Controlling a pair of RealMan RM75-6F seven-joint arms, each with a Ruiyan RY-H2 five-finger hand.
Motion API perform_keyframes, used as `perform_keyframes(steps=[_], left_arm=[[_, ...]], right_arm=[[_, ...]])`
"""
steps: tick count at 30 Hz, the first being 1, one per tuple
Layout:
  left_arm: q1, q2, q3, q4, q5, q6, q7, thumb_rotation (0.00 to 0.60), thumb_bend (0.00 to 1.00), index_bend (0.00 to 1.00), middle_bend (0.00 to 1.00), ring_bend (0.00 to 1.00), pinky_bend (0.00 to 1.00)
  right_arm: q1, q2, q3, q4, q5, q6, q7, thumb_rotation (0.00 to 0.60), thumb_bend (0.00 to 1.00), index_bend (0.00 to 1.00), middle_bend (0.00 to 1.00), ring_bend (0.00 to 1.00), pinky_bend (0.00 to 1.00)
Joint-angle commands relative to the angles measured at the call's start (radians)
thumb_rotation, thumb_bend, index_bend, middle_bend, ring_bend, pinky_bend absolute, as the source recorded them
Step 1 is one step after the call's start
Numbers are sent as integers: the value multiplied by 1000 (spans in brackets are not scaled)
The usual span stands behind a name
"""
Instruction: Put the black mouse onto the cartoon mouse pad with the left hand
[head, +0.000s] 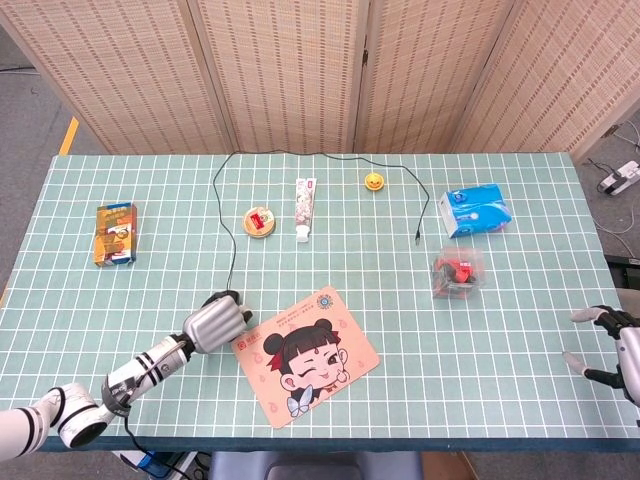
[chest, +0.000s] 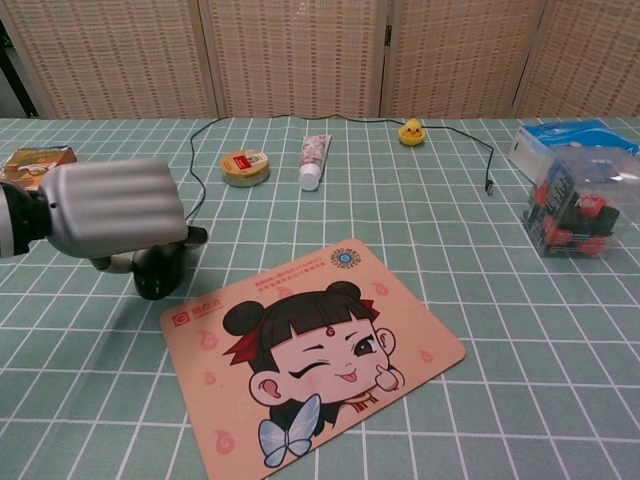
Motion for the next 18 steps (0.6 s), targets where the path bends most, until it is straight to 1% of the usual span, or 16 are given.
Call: perform_keyframes(steps=[1, 4, 9, 13, 18], left_arm=[[0, 34, -10, -96, -49, -15, 70, 600, 210, 531, 1000, 941, 1000], [3, 47, -11, -178, -105, -26, 139, 600, 210, 542, 1000, 941, 1000], [-1, 37, -1, -274, -175, -24, 286, 600, 210, 537, 1000, 941, 1000], [-12, 12, 6, -316, -239, -19, 373, 600, 210, 535, 1000, 941, 1000], [-39, -31, 6, -339, -327, -6, 467, 600, 210, 534, 1000, 941, 1000]], right_arm=[[-4, 4, -1, -3, -6, 8, 4, 600, 127, 404, 399, 369, 423], [-8, 9, -2, -6, -13, 17, 10, 600, 127, 404, 399, 369, 423], [-17, 18, -5, -10, -28, 35, 19, 600, 127, 404, 399, 369, 424], [-25, 26, -8, -16, -41, 51, 26, 600, 127, 404, 399, 369, 424], [-35, 35, -9, -20, -50, 73, 36, 600, 127, 404, 399, 369, 424]])
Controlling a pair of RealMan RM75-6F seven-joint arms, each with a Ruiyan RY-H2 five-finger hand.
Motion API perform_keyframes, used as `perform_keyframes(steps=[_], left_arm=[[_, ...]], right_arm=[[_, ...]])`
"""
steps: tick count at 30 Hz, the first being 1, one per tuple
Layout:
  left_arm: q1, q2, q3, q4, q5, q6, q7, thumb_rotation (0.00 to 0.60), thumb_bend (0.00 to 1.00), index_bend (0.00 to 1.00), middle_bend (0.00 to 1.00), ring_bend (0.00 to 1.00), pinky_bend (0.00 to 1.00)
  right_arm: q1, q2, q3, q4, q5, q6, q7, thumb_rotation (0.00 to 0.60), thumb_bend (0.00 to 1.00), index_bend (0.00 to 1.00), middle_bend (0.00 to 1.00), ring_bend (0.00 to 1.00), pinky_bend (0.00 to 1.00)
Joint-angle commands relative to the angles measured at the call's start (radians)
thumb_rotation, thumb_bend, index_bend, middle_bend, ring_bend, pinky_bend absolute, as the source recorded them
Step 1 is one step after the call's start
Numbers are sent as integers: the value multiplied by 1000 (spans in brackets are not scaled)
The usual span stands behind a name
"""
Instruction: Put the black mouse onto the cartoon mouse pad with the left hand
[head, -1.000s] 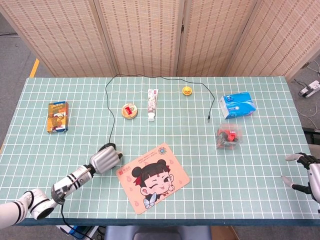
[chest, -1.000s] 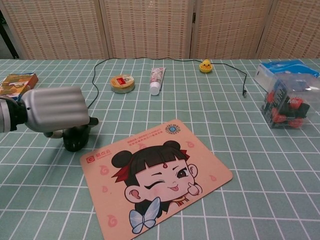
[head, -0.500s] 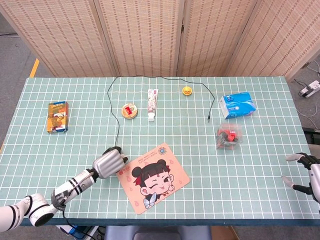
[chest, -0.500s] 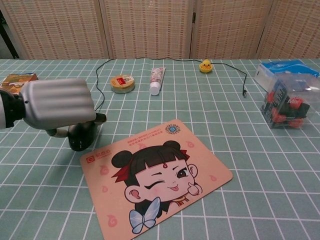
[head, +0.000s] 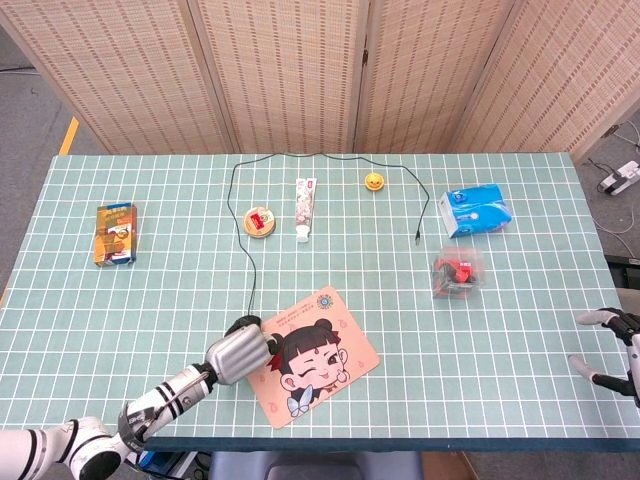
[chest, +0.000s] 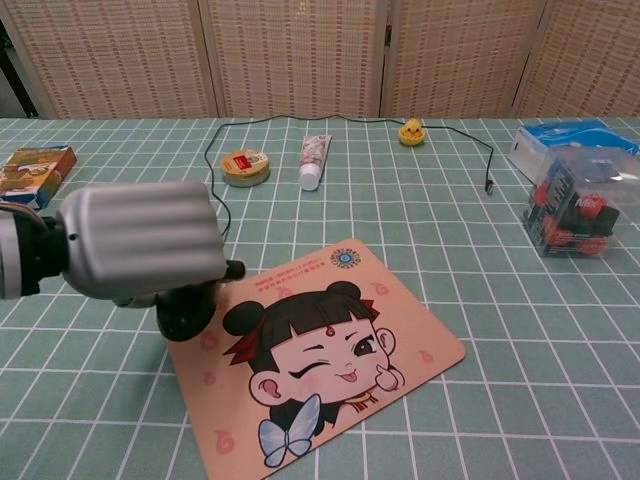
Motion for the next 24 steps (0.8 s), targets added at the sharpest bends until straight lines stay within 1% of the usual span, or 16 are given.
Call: perform_keyframes(steps=[1, 7, 11, 24], left_arm=[[-29, -43, 1, -23, -80, 14, 73, 600, 210, 534, 1000, 941, 1000], [-86, -106, 1, -45, -201, 46, 171, 600, 211, 534, 1000, 941, 1000], [-127, -136, 3, -57, -255, 68, 208, 600, 210, 533, 1000, 941, 1000], [-248, -238, 7, -35, -365, 129, 234, 600, 210, 525, 1000, 941, 1000]], right_arm=[[-5, 5, 0, -1, -4, 9, 7, 600, 127, 404, 399, 369, 423], [-13, 13, 1, -2, -8, 25, 25, 600, 127, 404, 399, 369, 424], [-22, 17, 5, -1, -8, 43, 27, 600, 127, 404, 399, 369, 424], [-51, 37, 27, 9, 31, 90, 76, 600, 126, 404, 399, 368, 424]])
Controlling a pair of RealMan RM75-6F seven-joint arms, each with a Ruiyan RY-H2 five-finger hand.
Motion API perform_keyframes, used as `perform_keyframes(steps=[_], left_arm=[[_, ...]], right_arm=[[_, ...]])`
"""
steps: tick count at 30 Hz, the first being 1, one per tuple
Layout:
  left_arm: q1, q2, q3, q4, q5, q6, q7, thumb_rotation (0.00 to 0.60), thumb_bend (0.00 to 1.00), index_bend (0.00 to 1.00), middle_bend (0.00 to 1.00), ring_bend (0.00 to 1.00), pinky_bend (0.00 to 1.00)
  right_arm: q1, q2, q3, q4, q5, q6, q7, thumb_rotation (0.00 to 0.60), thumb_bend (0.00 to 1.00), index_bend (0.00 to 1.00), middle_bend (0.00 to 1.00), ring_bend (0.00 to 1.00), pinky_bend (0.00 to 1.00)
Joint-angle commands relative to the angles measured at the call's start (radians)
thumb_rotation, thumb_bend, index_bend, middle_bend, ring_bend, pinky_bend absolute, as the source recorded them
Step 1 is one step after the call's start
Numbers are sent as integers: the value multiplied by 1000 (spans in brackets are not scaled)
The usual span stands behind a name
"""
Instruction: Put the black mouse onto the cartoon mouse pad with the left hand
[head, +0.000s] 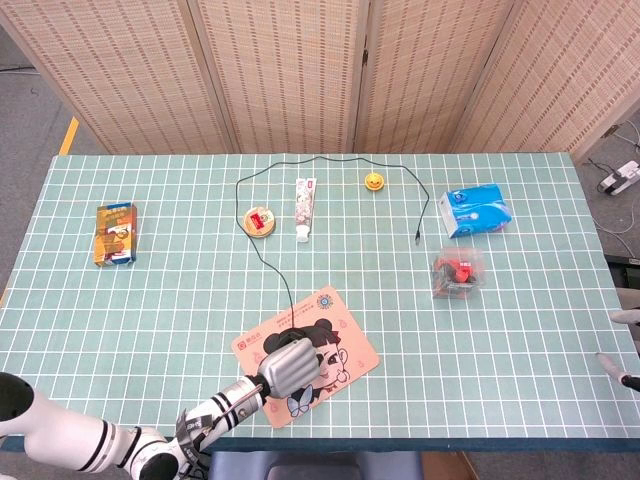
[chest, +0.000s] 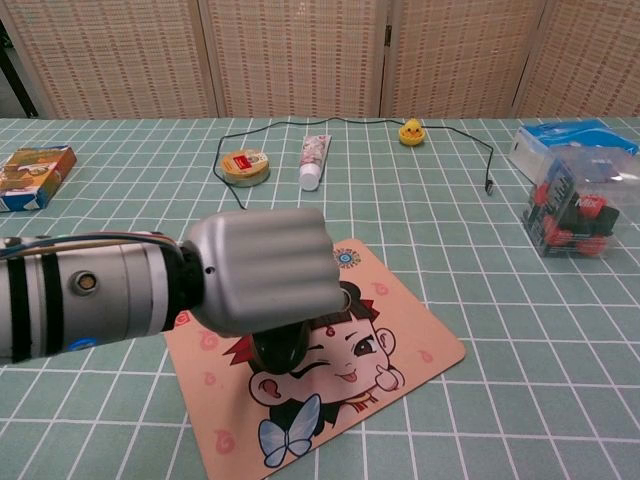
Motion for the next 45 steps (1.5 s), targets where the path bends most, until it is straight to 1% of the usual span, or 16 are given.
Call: perform_keyframes(steps=[1, 3, 4, 9, 12, 18, 24, 27, 30, 31, 34, 37, 40, 42, 45], left_arm=[[-24, -22, -1, 8, -19, 16, 0, 600, 210, 522, 1000, 941, 1000], [-40, -33, 0, 13, -32, 25, -1, 600, 210, 494, 1000, 941, 1000], [-46, -36, 2, 14, -38, 29, -1, 600, 210, 457, 1000, 941, 1000], [-76, -36, 20, 0, -81, 61, 11, 600, 210, 164, 991, 941, 1000], [-87, -29, 35, -12, -95, 78, 14, 600, 210, 108, 988, 941, 1000], [-90, -1, 74, -39, -102, 131, 0, 600, 210, 108, 983, 940, 1000], [-42, 83, 137, -67, -20, 178, -102, 600, 210, 138, 980, 939, 1000], [-2, 141, 174, -60, 76, 196, -204, 600, 210, 177, 967, 931, 1000], [46, 201, 203, -27, 202, 220, -348, 600, 210, 211, 939, 905, 1000], [61, 216, 208, -11, 243, 229, -400, 600, 209, 218, 933, 899, 1000], [119, 269, 226, 57, 385, 276, -610, 600, 210, 245, 897, 867, 1000], [174, 311, 237, 121, 483, 338, -771, 600, 210, 263, 865, 837, 1000], [230, 346, 240, 164, 534, 401, -862, 600, 210, 281, 832, 794, 991], [264, 370, 236, 157, 522, 424, -885, 600, 210, 284, 777, 756, 976], [323, 401, 223, 125, 482, 460, -902, 600, 210, 287, 718, 724, 956]], right_arm=[[-6, 5, 4, 2, 6, 7, 13, 600, 127, 404, 399, 368, 424], [-9, 8, 7, 4, 10, 10, 21, 600, 127, 404, 399, 369, 424], [-10, 9, 7, 6, 12, 10, 24, 600, 127, 404, 399, 369, 424], [-12, 13, 9, 9, 11, 9, 37, 600, 127, 404, 399, 369, 423], [-12, 13, 8, 9, 7, 7, 36, 600, 127, 404, 399, 369, 423], [-7, 10, 3, 4, -7, -4, 23, 600, 127, 404, 399, 369, 423], [1, 4, 0, 1, -11, -20, 5, 600, 127, 404, 399, 369, 423], [5, 1, -4, -2, -15, -30, -9, 600, 127, 404, 399, 369, 423], [9, -4, -7, -7, -22, -36, -26, 600, 127, 404, 399, 369, 423], [11, -6, -8, -8, -24, -40, -31, 600, 127, 404, 399, 369, 424], [19, -13, -12, -13, -21, -59, -56, 600, 127, 404, 399, 369, 423], [27, -21, -17, -20, -23, -78, -86, 600, 127, 404, 399, 369, 423], [36, -29, -22, -25, -26, -96, -113, 600, 127, 404, 399, 369, 423], [42, -35, -24, -27, -25, -108, -127, 600, 127, 404, 399, 369, 423], [49, -42, -30, -33, -23, -127, -150, 600, 127, 404, 399, 369, 424]])
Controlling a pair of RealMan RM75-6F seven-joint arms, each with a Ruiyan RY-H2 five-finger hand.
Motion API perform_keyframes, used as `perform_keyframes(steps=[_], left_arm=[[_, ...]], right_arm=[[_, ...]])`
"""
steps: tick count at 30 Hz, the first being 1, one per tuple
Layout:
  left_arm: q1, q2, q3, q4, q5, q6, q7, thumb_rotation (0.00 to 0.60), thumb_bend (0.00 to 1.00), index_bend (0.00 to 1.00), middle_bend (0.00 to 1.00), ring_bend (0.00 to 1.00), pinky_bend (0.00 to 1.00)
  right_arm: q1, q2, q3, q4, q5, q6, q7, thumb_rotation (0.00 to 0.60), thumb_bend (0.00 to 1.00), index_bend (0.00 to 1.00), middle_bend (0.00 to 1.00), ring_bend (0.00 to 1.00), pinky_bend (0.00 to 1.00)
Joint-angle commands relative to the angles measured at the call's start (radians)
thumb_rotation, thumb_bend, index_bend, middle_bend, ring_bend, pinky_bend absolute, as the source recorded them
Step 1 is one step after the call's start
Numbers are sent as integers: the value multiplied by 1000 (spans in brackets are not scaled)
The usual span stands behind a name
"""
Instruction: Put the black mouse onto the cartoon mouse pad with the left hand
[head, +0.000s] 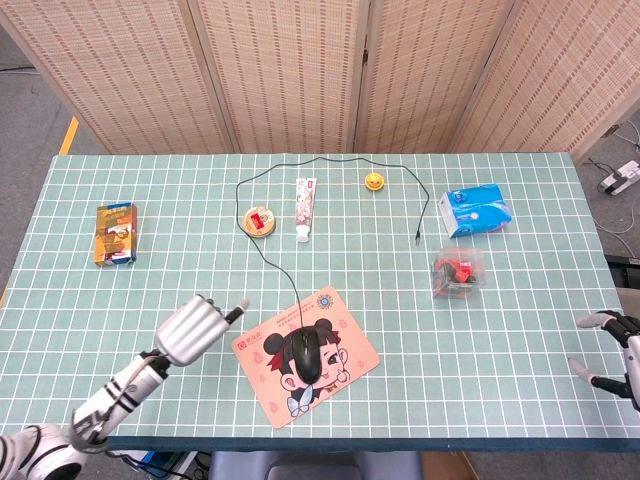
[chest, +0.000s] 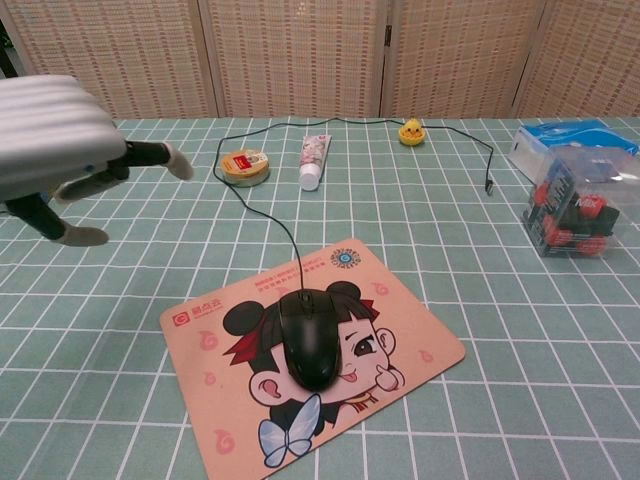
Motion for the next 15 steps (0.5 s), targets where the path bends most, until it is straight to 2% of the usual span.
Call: perform_keyframes(steps=[1, 6, 11, 15], left_arm=[[98, 61, -7, -13, -43, 77, -52, 600, 210, 287, 700, 714, 940], [199, 98, -15, -60, -107, 125, -118, 600, 210, 283, 649, 689, 904], [305, 122, -12, -80, -152, 172, -182, 600, 210, 191, 612, 678, 890], [391, 126, -11, -84, -158, 236, -208, 600, 211, 189, 611, 677, 890]], right_arm=[[9, -8, -8, -8, -1, -19, -19, 600, 127, 404, 399, 369, 424], [18, -20, -13, -13, 3, -41, -54, 600, 127, 404, 399, 369, 423], [28, -32, -13, -15, 20, -62, -88, 600, 127, 404, 399, 369, 424], [33, -39, -15, -18, 26, -71, -110, 600, 127, 404, 399, 369, 423]])
